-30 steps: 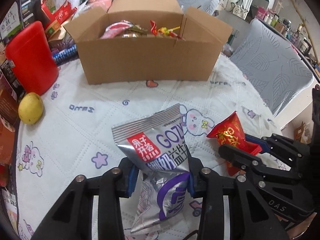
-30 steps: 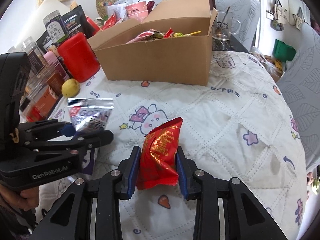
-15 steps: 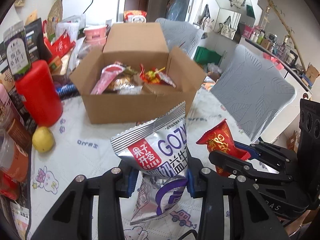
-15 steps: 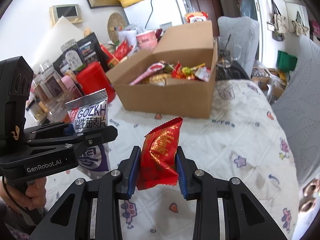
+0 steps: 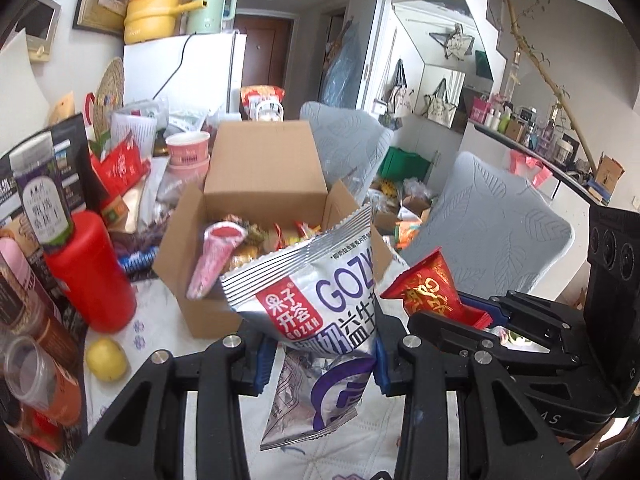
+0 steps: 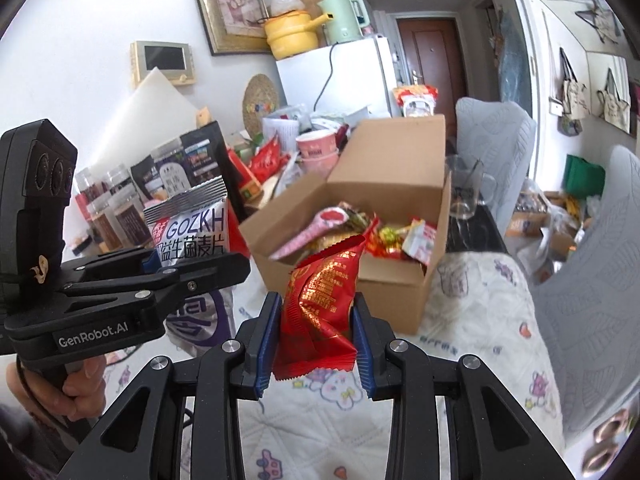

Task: Organize snacks
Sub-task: 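Lift and carry the silver bag and red packet over the box with both tools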

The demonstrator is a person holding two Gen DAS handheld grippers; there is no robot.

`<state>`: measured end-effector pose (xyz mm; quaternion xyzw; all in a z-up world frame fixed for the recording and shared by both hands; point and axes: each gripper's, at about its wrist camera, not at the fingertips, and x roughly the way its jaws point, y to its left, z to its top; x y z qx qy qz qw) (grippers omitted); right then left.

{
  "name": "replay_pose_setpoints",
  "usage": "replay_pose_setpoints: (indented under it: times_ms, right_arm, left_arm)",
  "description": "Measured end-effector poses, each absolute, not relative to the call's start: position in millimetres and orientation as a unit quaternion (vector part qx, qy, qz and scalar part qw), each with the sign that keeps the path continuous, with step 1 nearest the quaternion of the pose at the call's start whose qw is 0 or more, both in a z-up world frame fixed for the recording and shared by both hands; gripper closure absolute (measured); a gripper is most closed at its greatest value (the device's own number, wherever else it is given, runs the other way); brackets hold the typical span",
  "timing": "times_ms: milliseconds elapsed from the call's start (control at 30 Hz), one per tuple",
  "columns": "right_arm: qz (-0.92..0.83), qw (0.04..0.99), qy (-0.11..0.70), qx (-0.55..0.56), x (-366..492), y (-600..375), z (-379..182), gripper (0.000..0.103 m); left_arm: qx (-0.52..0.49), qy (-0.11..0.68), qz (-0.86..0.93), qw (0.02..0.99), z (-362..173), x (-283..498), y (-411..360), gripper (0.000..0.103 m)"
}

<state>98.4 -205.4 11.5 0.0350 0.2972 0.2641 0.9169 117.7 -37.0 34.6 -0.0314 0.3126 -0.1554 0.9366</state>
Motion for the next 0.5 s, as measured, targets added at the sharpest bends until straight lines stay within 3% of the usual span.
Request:
replay_pose_setpoints:
  times_ms: [500]
  right_arm:
    - [0.267,0.931,0.248,0.02,164,-195,53,0.069]
  left_arm:
    - [-0.032,0.267,-0.146,0.952,61,189,-25,0.065]
